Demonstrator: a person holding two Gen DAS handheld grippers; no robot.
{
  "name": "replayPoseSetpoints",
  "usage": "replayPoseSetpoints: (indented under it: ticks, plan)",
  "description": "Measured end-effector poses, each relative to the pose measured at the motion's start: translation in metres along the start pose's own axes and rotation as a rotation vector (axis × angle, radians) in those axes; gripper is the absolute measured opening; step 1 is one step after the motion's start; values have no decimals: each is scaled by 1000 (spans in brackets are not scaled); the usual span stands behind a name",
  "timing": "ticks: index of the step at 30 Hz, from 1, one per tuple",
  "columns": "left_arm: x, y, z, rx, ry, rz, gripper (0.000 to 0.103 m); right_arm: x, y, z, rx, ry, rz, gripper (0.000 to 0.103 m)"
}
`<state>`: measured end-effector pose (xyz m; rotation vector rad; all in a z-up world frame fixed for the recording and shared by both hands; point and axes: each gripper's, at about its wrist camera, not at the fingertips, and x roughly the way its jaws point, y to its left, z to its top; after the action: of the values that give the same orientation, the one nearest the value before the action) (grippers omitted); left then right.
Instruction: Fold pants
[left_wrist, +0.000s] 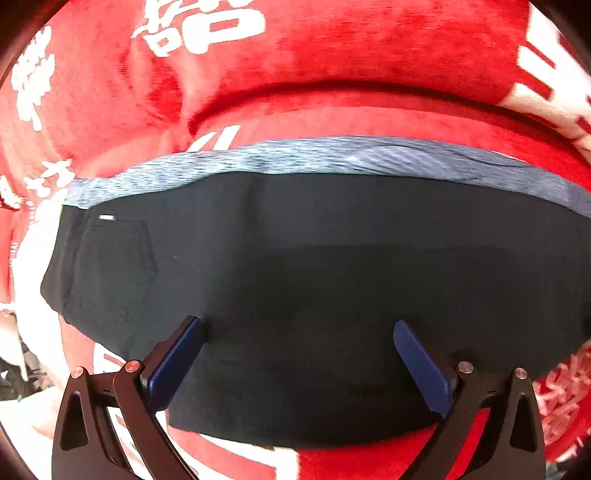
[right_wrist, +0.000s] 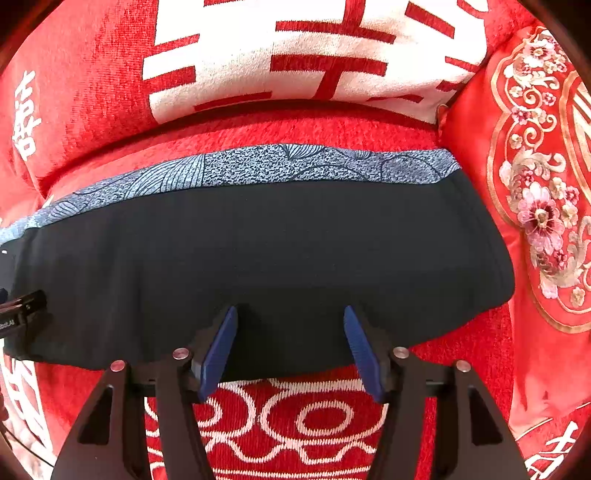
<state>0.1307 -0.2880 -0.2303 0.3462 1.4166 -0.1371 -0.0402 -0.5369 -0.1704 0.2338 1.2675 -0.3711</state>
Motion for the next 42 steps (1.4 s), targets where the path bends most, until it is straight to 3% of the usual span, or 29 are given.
replayPoseSetpoints:
  ticks: [7, 12, 14, 20, 26, 32, 35, 39, 42]
  plan:
    - [-22, -62, -5, 121, -15, -50, 103, -9, -26, -3, 115, 53, 139, 68]
    - [-28, -103, 3, 166, -45, -80, 103, -11, -61, -15, 286, 92, 296, 69]
    - [-22, -112, 5, 160, -30, -91, 103, -9, -76, -23, 368, 97, 398, 69]
    - [-7, -115, -2, 86, -34, -135, 103, -2, -116, -44, 548, 33, 524, 69]
    - [-8, -117, -8, 99, -58, -126, 103, 12, -153, -70, 790, -73, 634, 69]
    - [-9, -112, -16, 86, -69, -123, 103, 21, -170, -74, 900, -222, 681, 69]
    - [-7, -110, -18, 84, -74, -115, 103, 23, -172, -66, 896, -273, 675, 69]
    - [-8, -109, -19, 96, -87, -118, 103, 27, -166, -47, 865, -297, 659, 70]
    - [-12, -113, -15, 117, -78, -100, 103, 30, -164, -35, 867, -265, 635, 70]
